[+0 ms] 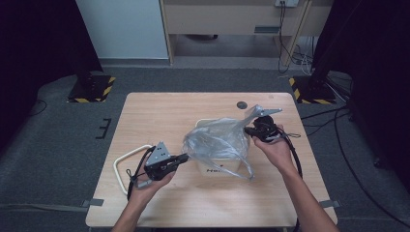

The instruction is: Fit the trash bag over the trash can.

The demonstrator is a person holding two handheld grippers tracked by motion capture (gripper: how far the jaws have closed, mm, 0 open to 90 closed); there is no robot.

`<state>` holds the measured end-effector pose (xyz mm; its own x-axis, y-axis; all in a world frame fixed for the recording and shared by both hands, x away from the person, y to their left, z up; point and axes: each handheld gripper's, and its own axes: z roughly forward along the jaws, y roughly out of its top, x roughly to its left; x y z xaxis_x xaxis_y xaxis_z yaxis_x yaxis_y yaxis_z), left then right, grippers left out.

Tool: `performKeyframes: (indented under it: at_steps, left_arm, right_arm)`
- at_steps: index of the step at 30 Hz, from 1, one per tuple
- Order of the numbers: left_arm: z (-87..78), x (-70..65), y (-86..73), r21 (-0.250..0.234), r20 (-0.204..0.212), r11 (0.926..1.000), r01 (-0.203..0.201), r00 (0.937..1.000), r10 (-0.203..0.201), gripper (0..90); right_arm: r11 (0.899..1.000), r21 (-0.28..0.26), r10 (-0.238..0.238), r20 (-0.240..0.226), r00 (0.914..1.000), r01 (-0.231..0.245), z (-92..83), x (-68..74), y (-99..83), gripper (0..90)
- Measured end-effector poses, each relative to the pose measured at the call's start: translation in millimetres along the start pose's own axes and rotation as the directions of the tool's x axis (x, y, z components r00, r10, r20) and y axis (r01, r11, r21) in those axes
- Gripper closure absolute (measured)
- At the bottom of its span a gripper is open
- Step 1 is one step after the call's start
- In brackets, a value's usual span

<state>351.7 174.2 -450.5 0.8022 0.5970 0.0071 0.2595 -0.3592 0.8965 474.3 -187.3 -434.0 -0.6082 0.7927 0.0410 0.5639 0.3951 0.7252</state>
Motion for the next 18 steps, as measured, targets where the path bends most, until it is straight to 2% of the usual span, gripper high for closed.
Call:
performKeyframes:
  at_steps: [2,5,9,12,18]
  left_arm:
    - [4.7,-1.8,-2.9,0.035,-0.004,0.9994,-0.007,1.0,0.007,90.0]
    - [11.6,-4.7,-7.7,0.059,-0.008,0.9983,0.0,1.0,0.0,90.0]
    - [17.5,-6.8,-10.4,0.068,-0.015,0.9977,0.007,0.9999,-0.006,90.0]
    - [20.8,-7.6,-11.2,0.088,-0.035,0.9961,-0.007,0.9993,0.01,90.0]
    - [26.1,-6.8,-14.0,0.083,-0.048,0.9964,0.018,0.9988,-0.014,90.0]
  right_arm:
    - [1.0,0.008,0.003,-0.008,1.0,-0.003,1.7,1.7,-1.0,90.0]
    - [1.0,0.016,0.002,-0.012,0.9999,-0.002,2.4,2.7,-2.8,90.0]
    - [0.999,0.033,-0.012,-0.023,0.9997,0.013,3.7,3.5,-5.8,90.0]
    - [0.999,0.04,-0.016,-0.032,0.9994,0.017,5.4,5.5,-6.2,90.0]
    - [0.998,0.05,-0.032,-0.044,0.9985,0.035,9.6,9.4,-7.1,90.0]
